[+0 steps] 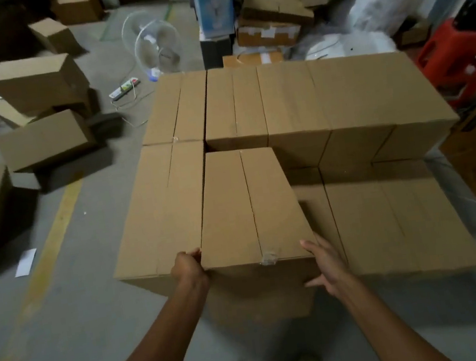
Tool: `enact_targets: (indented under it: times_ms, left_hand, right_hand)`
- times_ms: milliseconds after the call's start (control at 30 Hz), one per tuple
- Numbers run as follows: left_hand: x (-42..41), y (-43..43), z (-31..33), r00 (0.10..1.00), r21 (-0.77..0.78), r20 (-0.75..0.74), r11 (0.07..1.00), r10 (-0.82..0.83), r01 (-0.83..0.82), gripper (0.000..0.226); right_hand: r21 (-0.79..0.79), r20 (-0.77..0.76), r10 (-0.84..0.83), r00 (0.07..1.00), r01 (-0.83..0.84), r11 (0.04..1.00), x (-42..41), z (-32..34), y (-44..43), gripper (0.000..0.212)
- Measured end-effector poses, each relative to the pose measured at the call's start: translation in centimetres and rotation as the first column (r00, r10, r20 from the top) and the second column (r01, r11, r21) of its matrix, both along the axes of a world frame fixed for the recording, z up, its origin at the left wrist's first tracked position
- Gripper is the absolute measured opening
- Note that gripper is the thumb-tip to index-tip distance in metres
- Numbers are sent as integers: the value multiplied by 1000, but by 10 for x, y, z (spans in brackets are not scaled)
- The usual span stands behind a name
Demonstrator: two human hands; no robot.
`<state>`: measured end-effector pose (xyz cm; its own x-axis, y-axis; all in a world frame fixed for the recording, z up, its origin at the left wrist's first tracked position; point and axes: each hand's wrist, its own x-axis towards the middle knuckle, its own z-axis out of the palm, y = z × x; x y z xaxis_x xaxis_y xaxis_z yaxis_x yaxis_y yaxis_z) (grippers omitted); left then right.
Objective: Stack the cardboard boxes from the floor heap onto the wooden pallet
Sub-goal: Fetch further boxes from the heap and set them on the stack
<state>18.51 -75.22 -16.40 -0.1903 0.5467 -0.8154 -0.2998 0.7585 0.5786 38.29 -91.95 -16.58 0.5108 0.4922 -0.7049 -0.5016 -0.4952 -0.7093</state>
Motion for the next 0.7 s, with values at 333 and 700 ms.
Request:
enact_targets:
  times_ms: [333,700]
  left_hand:
    - [-25,-18,-106,978,-136,203,988,-41,70,48]
    - [-16,2,-160,957,-120,290,991,-19,56,41]
  right_hand:
    - [-55,-22,-53,998,52,997,-39,-108,3,62]
    - [-133,83,38,996,-27,991,-8,-163,48,62]
